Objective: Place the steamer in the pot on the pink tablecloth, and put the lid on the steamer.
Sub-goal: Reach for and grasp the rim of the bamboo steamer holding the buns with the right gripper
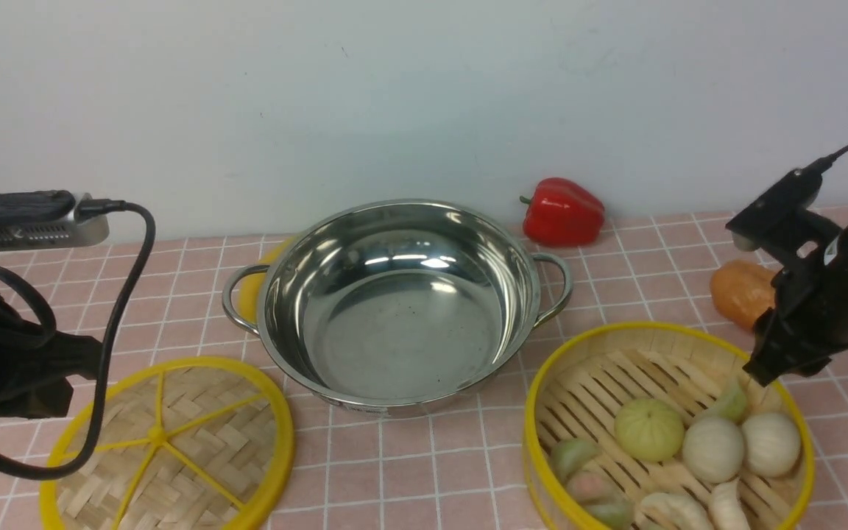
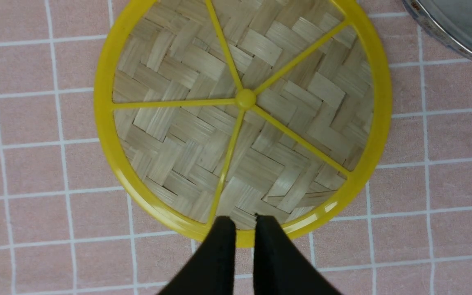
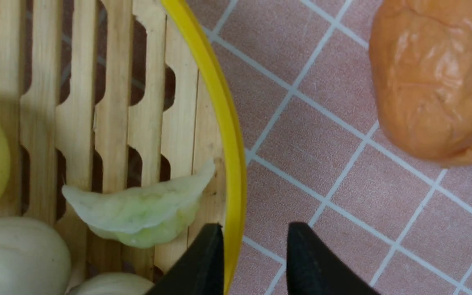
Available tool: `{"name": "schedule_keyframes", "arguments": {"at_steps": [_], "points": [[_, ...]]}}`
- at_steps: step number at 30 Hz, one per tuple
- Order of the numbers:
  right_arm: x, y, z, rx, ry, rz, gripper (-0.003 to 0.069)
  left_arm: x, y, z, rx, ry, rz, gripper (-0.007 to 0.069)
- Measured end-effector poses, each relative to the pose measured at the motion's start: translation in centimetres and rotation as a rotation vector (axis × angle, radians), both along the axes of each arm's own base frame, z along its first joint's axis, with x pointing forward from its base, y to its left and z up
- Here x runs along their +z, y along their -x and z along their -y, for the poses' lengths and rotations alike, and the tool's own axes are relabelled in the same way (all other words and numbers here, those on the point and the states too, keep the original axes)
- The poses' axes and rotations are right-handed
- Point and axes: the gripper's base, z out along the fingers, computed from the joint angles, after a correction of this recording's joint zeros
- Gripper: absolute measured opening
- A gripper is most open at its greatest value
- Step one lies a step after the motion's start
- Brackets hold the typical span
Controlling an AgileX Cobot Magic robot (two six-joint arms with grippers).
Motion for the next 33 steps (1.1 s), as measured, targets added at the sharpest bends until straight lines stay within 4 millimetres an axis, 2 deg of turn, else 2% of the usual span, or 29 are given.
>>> {"name": "schedule_keyframes", "arguments": {"at_steps": [14,23,27,33], "points": [[0.0,0.0,-0.5,-0.003,-0.056,-0.009,0.0242,0.0,0.0,0.0,-0.001,0.000,0.002,0.0074],[-2.9,-0.9,-0.6,-0.007,-0.046,-0.063,0.0239,0.1,-0.2,0.0,0.001,-0.002,0.021,0.0085],[-3.1,-1.1,-0.6,-0.011,-0.049,-0.050,0.0209,0.1,-0.2,0.0,0.001,-0.002,0.022,0.0085],[-3.2,-1.1,-0.5,-0.009,-0.036,-0.048,0.0112,0.1,-0.2,0.0,0.001,-0.002,0.022,0.0095]]}}
